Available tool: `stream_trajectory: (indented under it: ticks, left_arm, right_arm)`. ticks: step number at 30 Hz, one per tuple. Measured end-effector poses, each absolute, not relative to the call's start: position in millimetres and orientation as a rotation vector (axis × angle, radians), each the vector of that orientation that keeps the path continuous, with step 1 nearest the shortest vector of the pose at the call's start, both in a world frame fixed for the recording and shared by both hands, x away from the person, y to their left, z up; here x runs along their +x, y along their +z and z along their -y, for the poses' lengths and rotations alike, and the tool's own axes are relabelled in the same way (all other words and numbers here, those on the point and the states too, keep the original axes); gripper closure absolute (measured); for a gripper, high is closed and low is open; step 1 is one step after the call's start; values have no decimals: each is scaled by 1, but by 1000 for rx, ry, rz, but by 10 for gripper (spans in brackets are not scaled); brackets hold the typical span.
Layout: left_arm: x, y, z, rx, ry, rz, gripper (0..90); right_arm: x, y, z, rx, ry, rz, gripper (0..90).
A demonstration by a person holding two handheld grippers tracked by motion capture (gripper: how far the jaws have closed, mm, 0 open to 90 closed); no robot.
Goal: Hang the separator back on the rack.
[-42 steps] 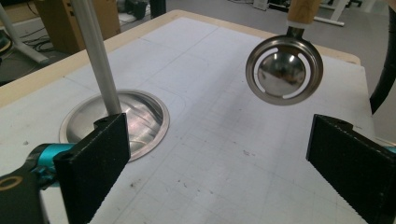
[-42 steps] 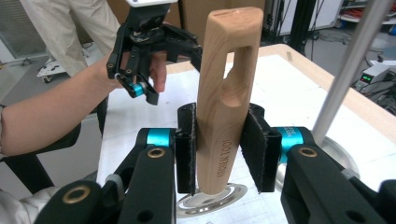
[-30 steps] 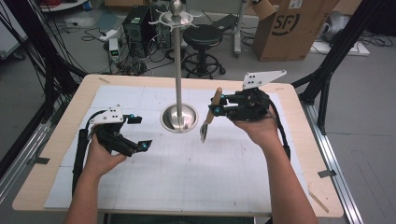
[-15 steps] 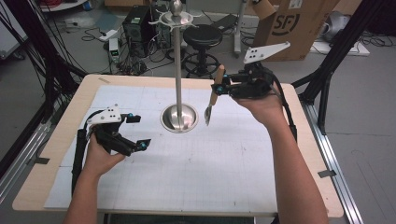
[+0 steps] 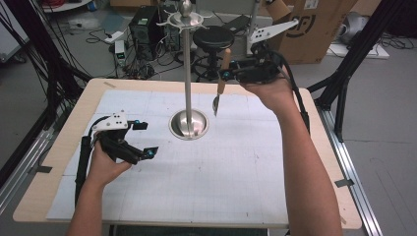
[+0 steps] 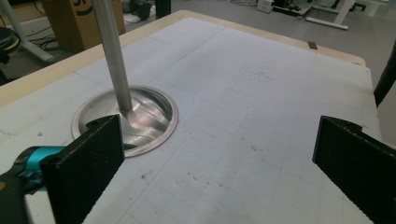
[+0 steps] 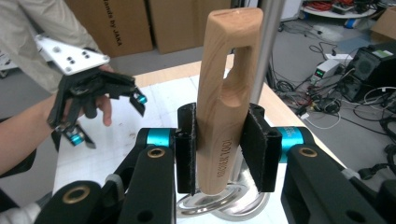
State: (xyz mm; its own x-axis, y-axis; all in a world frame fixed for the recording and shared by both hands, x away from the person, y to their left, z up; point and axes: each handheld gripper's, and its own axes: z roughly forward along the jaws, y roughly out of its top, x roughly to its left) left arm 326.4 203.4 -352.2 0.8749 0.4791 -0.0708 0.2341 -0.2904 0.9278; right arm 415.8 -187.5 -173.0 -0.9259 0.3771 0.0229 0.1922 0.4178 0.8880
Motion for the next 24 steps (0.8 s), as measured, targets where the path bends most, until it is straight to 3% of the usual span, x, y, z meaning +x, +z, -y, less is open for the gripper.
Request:
stream_trajectory:
  ticks: [24]
  left_arm:
    - [326,-351,-210,1864,272,-540,28]
  right_arm:
    - [450,-136,164,572,1445,-2480,679]
